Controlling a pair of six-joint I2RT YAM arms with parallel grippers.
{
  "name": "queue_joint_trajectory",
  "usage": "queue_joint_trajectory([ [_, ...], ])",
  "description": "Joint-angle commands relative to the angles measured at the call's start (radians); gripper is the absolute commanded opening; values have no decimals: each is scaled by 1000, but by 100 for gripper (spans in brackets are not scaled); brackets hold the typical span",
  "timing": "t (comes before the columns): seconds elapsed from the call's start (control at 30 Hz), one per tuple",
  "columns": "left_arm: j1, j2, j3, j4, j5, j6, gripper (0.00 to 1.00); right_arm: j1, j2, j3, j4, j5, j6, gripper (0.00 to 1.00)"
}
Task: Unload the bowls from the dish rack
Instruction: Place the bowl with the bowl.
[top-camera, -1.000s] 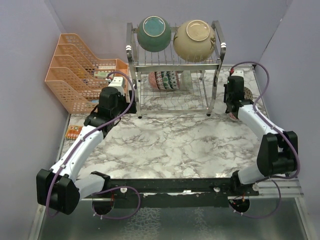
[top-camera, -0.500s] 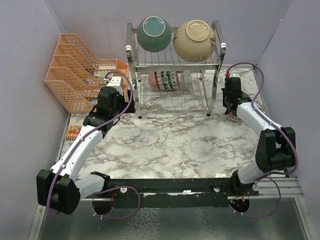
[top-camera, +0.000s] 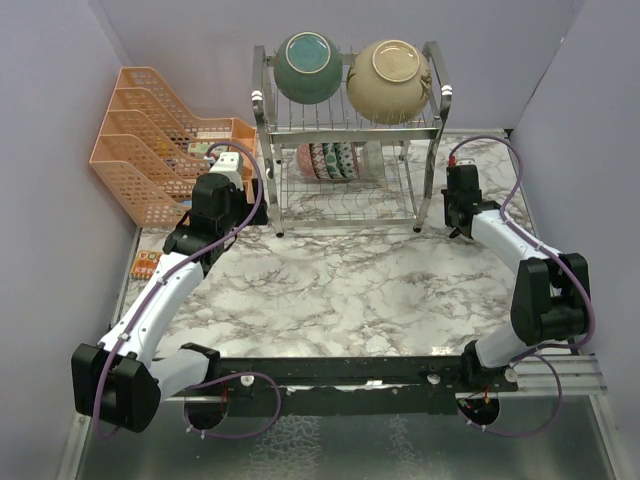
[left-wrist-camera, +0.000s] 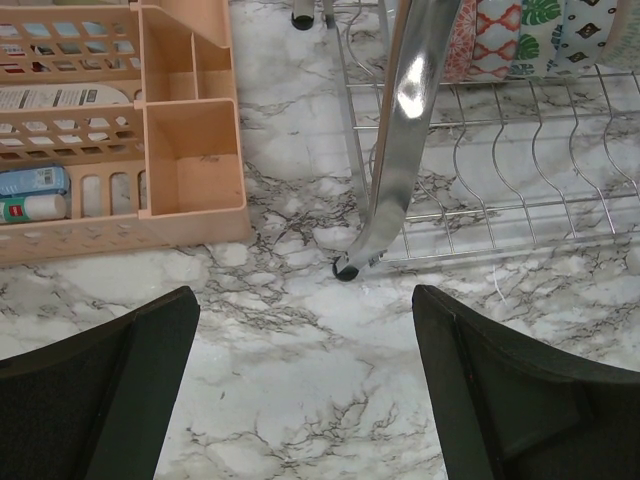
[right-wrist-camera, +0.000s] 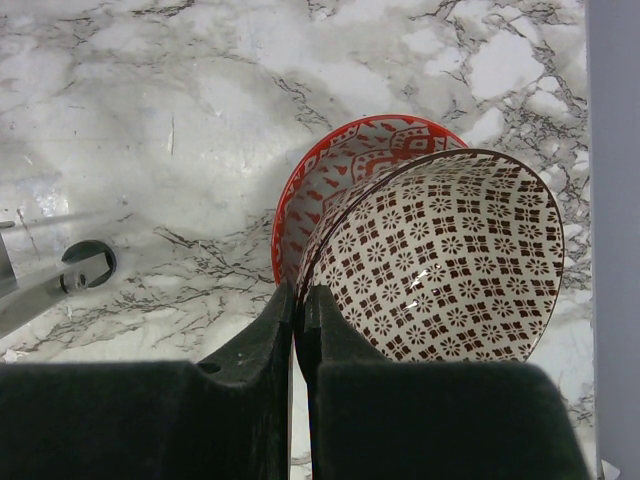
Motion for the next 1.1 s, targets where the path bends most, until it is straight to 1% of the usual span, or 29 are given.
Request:
queue_joint_trajectory([
  [0.0, 7, -22, -6, 19, -10, 15, 91, 0, -14, -3, 31, 16, 2, 2],
  [0.2, 9, -31, -6, 19, -17, 16, 91, 0, -13, -20, 44, 7, 5, 13],
  [0.47, 9, -31, -8, 19, -20, 16, 91, 0, 1, -16, 45, 4, 9, 15],
  [0.57, 10, -30, -8, 19, -21, 16, 91, 1, -10, -16, 46, 14, 11, 17],
  [0.6, 10, -30, -8, 18, -20, 16, 91, 0, -18, -19, 50, 18, 11, 21],
  [0.67, 10, -28, -7, 19, -20, 15, 91, 0, -31, -20, 55, 27, 11, 35],
  [0.7, 10, -27, -7, 19, -18, 15, 91, 0, -37, -21, 56, 28, 11, 38],
  [0.73, 10, -27, -7, 19, -16, 15, 91, 0, -42, -21, 58, 28, 11, 39],
  [0.87, 10, -23, -8, 18, -13, 16, 91, 1, -52, -26, 63, 45, 22, 38],
  [0.97, 11, -23, -7, 19, -13, 15, 91, 0, -64, -32, 73, 49, 32, 30],
  [1.07, 12, -22, -8, 18, -13, 16, 91, 0, -63, -28, 66, 48, 51, 18],
])
